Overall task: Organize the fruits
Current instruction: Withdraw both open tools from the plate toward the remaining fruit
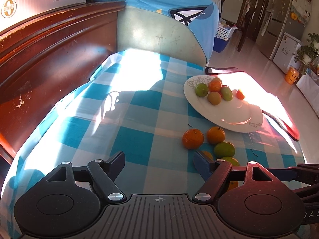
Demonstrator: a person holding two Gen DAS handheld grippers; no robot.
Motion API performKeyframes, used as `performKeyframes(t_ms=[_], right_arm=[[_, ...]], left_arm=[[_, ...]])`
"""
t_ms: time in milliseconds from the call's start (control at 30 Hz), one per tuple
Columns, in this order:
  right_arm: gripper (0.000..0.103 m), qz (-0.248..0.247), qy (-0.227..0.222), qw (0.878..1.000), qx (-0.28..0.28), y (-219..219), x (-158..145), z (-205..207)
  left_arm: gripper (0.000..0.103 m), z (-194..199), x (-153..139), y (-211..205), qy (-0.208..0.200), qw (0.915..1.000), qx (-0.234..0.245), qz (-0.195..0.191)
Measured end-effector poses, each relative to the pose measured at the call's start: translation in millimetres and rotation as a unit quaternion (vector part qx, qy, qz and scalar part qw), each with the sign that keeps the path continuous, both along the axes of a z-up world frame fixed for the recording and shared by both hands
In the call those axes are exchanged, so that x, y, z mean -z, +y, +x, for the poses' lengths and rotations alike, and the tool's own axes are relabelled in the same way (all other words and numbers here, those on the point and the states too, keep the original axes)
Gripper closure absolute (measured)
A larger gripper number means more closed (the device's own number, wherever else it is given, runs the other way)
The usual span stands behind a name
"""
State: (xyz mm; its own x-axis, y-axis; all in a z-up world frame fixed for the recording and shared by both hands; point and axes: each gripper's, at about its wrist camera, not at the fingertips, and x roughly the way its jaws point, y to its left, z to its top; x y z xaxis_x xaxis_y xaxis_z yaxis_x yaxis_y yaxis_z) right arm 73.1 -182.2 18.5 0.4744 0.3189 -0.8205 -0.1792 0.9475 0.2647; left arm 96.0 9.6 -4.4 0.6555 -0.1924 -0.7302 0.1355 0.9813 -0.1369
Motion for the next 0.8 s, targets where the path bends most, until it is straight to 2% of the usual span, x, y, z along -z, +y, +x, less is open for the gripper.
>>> performKeyframes(t_ms=[333,567,800], right_arm=[[0.029,-0.01,-0.002,1.0,-0.006,12.3,6.3,-10.6],[0.029,-0.032,-0.026,0.999,-0.019,24.2,8.0,-18.8],[0.043,-0.039,-0.042,0.998,-0.023,31.9,13.1,-15.8]], left_arm=[[0.018,-10.7,4.8,1.2,0.01,0.9999,-0.003,0.013],[0.017,-15.7,6.9,4.4,0.011,0.9996,-0.013,0.02],[0.017,-8.0,7.5,5.3,0.012,0.9998,-0.016,0.002]])
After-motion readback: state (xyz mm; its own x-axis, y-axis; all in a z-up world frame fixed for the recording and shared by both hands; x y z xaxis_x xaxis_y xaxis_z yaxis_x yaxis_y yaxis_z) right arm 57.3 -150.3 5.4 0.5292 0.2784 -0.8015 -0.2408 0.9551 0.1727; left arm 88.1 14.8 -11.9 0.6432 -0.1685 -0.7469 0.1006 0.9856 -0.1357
